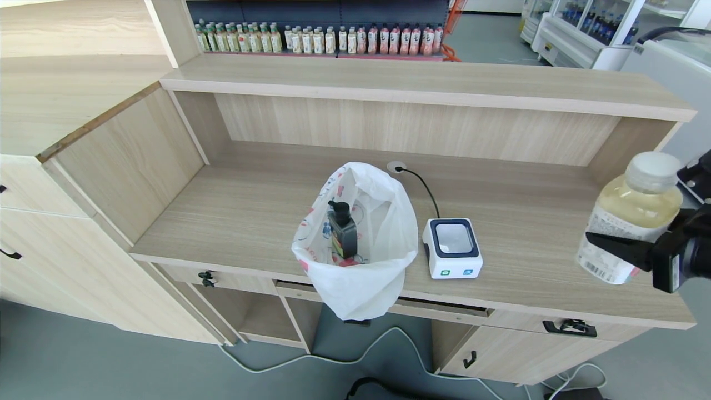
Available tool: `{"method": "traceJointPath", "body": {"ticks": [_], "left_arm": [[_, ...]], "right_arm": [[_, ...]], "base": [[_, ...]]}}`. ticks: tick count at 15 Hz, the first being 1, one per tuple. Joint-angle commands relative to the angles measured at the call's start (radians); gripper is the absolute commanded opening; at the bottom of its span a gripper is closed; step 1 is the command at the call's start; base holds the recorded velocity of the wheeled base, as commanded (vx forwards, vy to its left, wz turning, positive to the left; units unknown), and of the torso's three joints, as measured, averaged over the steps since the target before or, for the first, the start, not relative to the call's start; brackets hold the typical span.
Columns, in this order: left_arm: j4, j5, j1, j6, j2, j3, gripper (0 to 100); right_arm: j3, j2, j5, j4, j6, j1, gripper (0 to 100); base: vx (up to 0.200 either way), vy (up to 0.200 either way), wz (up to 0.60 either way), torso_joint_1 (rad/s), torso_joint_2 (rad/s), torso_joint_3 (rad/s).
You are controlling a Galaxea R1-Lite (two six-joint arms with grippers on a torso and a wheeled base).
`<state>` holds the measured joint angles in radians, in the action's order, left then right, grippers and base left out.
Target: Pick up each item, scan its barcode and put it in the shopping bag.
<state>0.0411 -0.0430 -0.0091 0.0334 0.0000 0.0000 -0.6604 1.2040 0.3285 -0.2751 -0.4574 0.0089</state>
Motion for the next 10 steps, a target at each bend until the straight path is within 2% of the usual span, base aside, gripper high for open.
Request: {"method": "traceJointPath", "body": {"ticks": [1, 3, 4, 6, 10], "left_arm": [[0.0, 0.0, 0.0, 0.0, 0.002, 0.0, 100], [0.0, 0.0, 0.0, 0.0, 0.002, 0.0, 100], [0.0, 0.0, 0.0, 0.0, 0.002, 0.0, 100], [0.0, 0.0, 0.0, 0.0, 0.002, 0.0, 100], [0.0, 0.0, 0.0, 0.0, 0.002, 0.0, 100]], "right_arm": [[0.051, -0.038, 0.141, -0.007, 0.092, -0.006, 0], [0.07, -0.009, 0.158, -0.079, 0.178, 0.013, 0], [0.094, 0.037, 0.158, -0.21, 0.286, 0.028, 0], [0.081, 0.117, 0.156, -0.346, 0.398, 0.032, 0], [0.07, 0.187, 0.155, -0.412, 0.416, 0.036, 0]], "base": [[0.0, 0.0, 0.0, 0.0, 0.0, 0.0], [0.0, 0.0, 0.0, 0.0, 0.0, 0.0], [0.0, 0.0, 0.0, 0.0, 0.0, 0.0], [0.0, 0.0, 0.0, 0.0, 0.0, 0.0], [0.0, 0.0, 0.0, 0.0, 0.0, 0.0]]}}
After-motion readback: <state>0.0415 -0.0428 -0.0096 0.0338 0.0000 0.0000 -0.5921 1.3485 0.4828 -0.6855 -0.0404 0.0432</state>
